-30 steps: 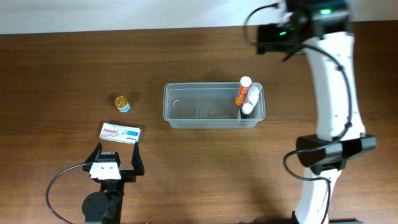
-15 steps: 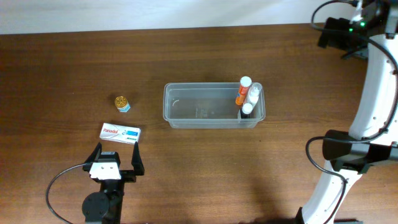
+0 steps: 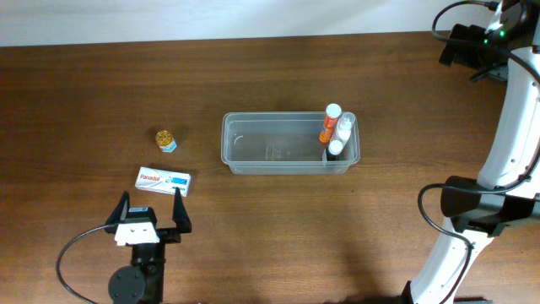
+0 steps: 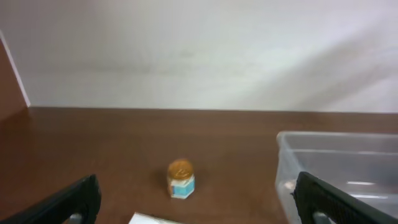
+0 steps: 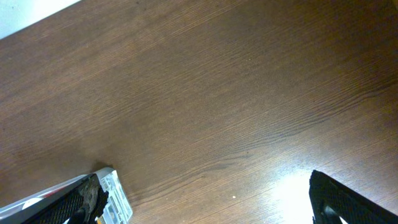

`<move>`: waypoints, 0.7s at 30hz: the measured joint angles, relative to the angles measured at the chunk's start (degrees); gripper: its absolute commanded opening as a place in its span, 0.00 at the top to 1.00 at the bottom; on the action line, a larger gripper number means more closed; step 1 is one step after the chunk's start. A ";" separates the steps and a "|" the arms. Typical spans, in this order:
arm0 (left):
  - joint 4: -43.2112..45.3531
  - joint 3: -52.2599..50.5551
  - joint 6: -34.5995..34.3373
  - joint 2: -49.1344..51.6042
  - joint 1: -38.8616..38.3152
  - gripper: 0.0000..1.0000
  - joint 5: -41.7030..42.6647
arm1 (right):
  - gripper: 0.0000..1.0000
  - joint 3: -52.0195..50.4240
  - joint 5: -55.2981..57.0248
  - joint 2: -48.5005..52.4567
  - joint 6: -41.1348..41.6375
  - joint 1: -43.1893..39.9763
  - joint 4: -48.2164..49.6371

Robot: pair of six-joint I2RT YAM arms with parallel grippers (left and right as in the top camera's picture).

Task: Pack container
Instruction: 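Move the left gripper to the gold-lidded jar and grasp it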

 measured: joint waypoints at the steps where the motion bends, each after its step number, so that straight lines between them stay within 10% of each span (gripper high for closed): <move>1: -0.02 0.39 -0.07 0.02 0.02 0.01 0.17 | 0.02 0.00 0.00 0.00 0.00 0.00 0.00; 9: -7.93 13.86 -1.27 12.04 4.37 0.01 -0.15 | 0.02 0.00 0.00 0.00 -0.02 0.00 0.00; 21: -37.83 58.12 -1.33 71.32 14.45 0.01 12.26 | 0.01 0.09 0.20 0.00 -0.02 0.00 0.00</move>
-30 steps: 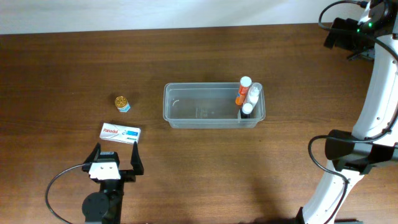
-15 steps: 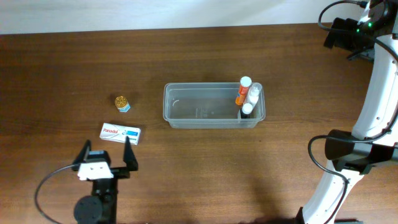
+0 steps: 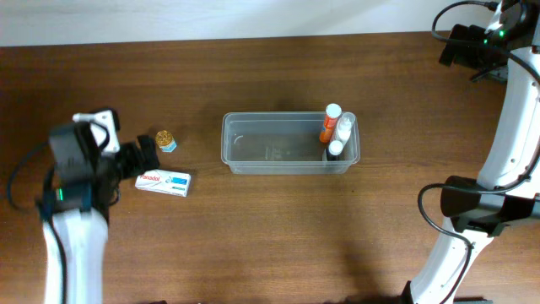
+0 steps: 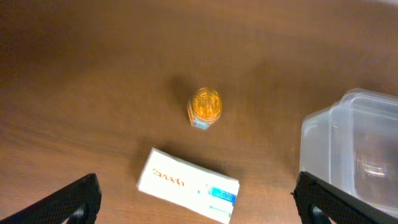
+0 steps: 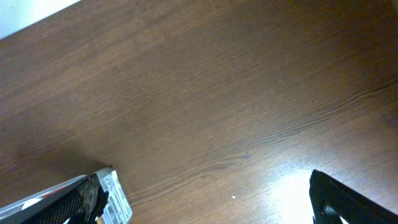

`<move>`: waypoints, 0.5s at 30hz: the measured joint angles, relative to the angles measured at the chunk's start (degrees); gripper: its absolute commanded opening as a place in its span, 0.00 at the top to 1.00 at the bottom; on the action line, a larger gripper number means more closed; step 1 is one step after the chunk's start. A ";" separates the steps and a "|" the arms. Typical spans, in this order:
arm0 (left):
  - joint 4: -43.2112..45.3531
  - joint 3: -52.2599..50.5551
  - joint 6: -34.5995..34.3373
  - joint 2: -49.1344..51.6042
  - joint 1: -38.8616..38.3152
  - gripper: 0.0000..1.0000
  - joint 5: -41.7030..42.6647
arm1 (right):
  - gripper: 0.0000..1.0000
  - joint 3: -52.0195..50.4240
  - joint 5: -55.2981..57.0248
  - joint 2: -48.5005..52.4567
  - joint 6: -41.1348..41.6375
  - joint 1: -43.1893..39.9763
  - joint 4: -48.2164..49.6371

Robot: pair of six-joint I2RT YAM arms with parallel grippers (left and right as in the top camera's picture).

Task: Pack container
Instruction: 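Move the left gripper to the gold-lidded jar and grasp it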

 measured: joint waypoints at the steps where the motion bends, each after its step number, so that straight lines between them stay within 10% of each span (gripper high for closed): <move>1: -1.49 2.05 0.00 3.17 0.02 0.01 0.50 | 0.02 0.02 -0.02 0.00 0.02 0.00 -0.02; 15: -3.19 7.45 0.00 25.79 0.00 0.01 2.40 | 0.02 0.02 0.00 0.00 0.02 0.00 0.00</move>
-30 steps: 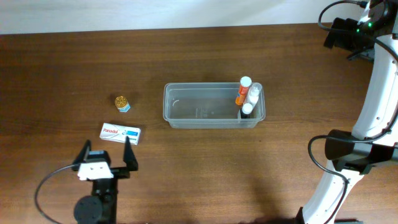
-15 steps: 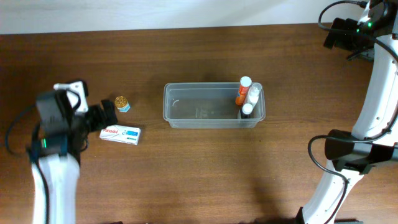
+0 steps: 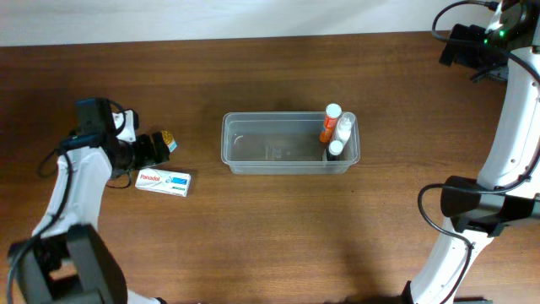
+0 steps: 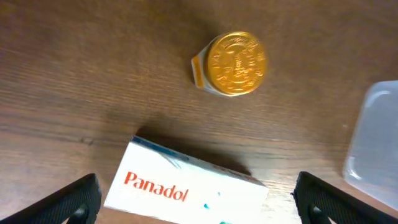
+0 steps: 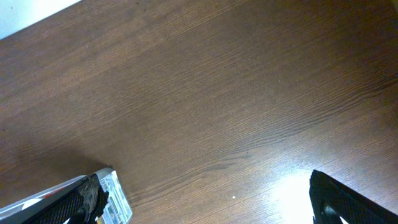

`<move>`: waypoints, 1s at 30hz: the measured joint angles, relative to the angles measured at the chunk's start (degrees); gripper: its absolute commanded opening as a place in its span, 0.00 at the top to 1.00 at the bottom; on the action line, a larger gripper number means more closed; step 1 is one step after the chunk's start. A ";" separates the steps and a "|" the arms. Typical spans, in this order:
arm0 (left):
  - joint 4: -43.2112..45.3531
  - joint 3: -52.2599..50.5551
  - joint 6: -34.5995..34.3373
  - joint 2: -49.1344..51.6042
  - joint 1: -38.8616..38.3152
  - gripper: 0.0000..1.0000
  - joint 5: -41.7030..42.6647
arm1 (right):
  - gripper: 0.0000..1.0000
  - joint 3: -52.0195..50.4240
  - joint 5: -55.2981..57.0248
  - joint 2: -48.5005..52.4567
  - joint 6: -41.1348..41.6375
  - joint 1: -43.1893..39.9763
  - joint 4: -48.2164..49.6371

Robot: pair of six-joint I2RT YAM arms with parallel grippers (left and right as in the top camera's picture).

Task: Pack container
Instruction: 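Move the left gripper to the gold-lidded jar and grasp it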

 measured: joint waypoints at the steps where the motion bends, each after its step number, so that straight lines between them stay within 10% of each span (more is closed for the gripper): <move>1: 0.11 0.00 0.00 0.72 0.00 0.01 0.00 | 0.02 0.00 -0.02 0.00 0.00 0.00 0.00; 30: 11.56 5.46 3.93 6.60 -11.98 0.01 -14.19 | 0.02 0.00 -0.02 0.00 -0.02 0.00 0.00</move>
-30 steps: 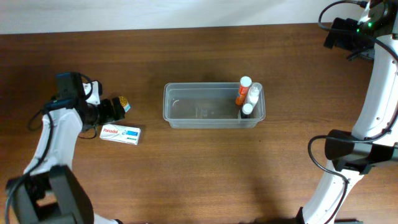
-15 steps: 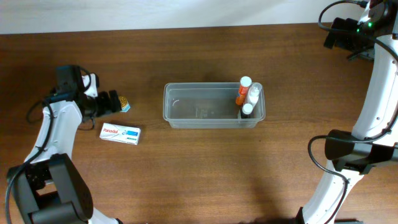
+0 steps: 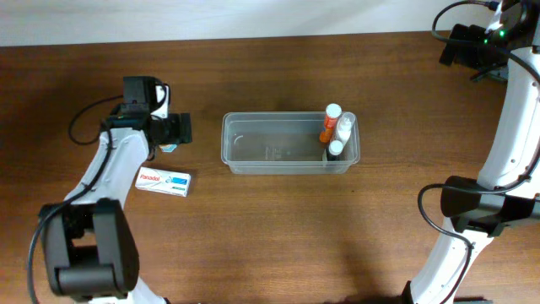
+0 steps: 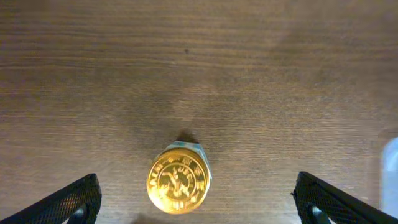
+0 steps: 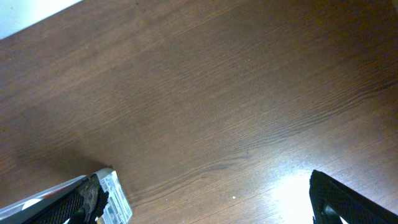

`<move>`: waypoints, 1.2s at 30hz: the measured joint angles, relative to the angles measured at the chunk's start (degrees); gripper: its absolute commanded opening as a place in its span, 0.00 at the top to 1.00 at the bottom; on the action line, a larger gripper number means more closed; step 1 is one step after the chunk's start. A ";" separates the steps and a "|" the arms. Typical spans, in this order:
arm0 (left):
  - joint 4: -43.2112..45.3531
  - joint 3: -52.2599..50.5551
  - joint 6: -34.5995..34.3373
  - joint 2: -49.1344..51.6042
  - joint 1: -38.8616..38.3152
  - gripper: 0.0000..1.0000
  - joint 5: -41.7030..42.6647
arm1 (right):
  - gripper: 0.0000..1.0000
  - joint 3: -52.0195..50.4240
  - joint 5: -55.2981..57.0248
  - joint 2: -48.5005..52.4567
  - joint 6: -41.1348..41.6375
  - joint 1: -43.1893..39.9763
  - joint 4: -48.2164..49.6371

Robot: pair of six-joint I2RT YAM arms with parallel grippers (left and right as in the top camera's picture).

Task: Pack container
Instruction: 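Move the left gripper to the gold-lidded jar and grasp it, then lift the gold-lidded jar and carry it over the container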

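A small jar with a gold lid (image 4: 178, 186) stands on the wooden table, half hidden under my left gripper (image 3: 165, 133) in the overhead view. My left gripper (image 4: 199, 210) hangs above the jar, open wide, one finger on each side and not touching it. The clear plastic container (image 3: 253, 162) lies mid-table; its corner (image 4: 393, 177) shows at the wrist view's right edge. A white Panadol box (image 3: 164, 181) lies flat in front of the jar. My right gripper (image 5: 205, 210) is open over bare wood at the far right corner.
Three bottles (image 3: 335, 131), one orange and two white, stand upright in the container's right end. The right arm's base and cables (image 3: 477, 207) occupy the table's right side. A cable (image 3: 89, 114) trails from the left wrist.
My left gripper has moved right and toward the back, from beside the Panadol box and jar to directly over the jar. The box has left its wrist view. Jaws remain open.
My left arm was folded low at the front edge, open, looking across the table at the jar. Then it stood raised left of the jar and box, then closer above both, and now over the jar. The right arm never moved.
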 measured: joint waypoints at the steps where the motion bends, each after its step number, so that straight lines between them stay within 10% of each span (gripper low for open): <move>1: 0.31 0.00 0.04 0.85 0.02 0.01 -0.28 | 0.02 0.00 0.00 0.00 0.02 0.00 -0.02; 12: 2.54 0.00 0.46 5.62 0.13 0.02 -4.39 | 0.02 0.00 0.00 0.00 -0.02 0.00 0.00; 25: 2.47 0.00 1.07 9.64 0.13 0.50 -4.42 | 0.02 0.00 0.00 0.00 0.02 0.00 0.00; 36: 0.35 0.90 1.07 9.64 0.09 0.61 -4.39 | 0.02 0.00 0.00 0.00 0.02 0.00 0.00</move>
